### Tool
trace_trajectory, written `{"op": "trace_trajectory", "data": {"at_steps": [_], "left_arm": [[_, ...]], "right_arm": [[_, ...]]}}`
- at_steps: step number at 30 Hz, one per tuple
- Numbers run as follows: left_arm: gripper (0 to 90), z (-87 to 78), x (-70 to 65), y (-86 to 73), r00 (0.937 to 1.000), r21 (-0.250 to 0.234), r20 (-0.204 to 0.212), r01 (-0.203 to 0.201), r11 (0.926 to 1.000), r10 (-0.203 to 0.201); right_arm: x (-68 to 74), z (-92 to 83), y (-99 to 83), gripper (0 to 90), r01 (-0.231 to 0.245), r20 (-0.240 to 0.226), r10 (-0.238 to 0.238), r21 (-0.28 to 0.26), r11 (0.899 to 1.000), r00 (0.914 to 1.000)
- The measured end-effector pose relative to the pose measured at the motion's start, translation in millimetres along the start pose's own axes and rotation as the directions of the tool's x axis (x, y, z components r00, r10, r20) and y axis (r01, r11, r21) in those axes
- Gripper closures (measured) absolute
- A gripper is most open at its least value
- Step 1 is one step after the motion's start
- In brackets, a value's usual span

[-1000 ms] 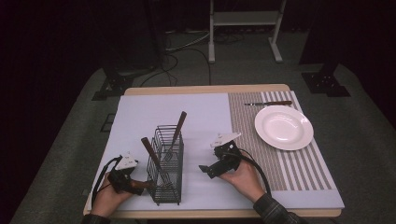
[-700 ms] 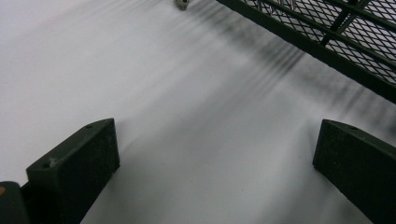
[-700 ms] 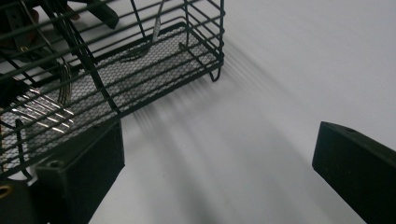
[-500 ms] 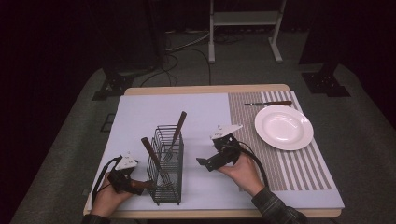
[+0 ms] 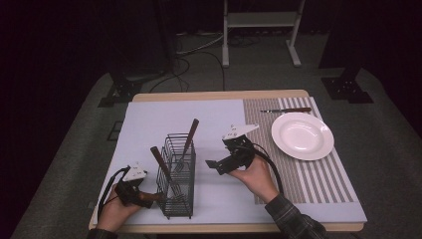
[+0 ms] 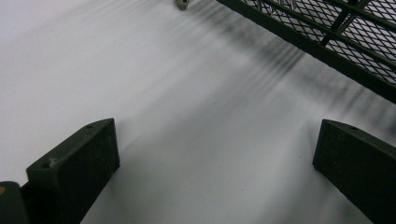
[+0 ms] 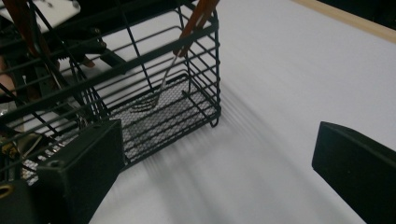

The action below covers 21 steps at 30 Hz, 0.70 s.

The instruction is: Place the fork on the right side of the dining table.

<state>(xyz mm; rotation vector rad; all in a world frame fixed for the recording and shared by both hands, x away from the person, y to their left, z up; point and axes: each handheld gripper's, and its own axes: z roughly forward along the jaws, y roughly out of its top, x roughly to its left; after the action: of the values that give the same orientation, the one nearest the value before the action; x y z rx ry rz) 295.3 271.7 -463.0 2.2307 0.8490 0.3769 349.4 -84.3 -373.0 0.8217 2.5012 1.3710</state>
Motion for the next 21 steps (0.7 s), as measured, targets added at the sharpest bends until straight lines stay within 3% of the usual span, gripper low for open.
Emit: {"op": "trace_trajectory", "data": {"at_steps": [11, 21], "left_arm": [[0.0, -0.1, 0.0, 0.0, 1.0000, 0.001, 0.000, -0.001, 1.0000, 0.001], [0.0, 0.1, 0.0, -0.1, 1.0000, -0.002, -0.003, -0.002, 1.0000, 0.002]], "right_arm": [[-3.5, -1.4, 14.8, 5.1, 0.000, -0.004, -0.001, -0.038, 0.999, 1.0000], [-4.8, 5.0, 31.5, 13.1, 0.002, -0.046, -0.005, -0.074, 0.997, 0.9989]]}}
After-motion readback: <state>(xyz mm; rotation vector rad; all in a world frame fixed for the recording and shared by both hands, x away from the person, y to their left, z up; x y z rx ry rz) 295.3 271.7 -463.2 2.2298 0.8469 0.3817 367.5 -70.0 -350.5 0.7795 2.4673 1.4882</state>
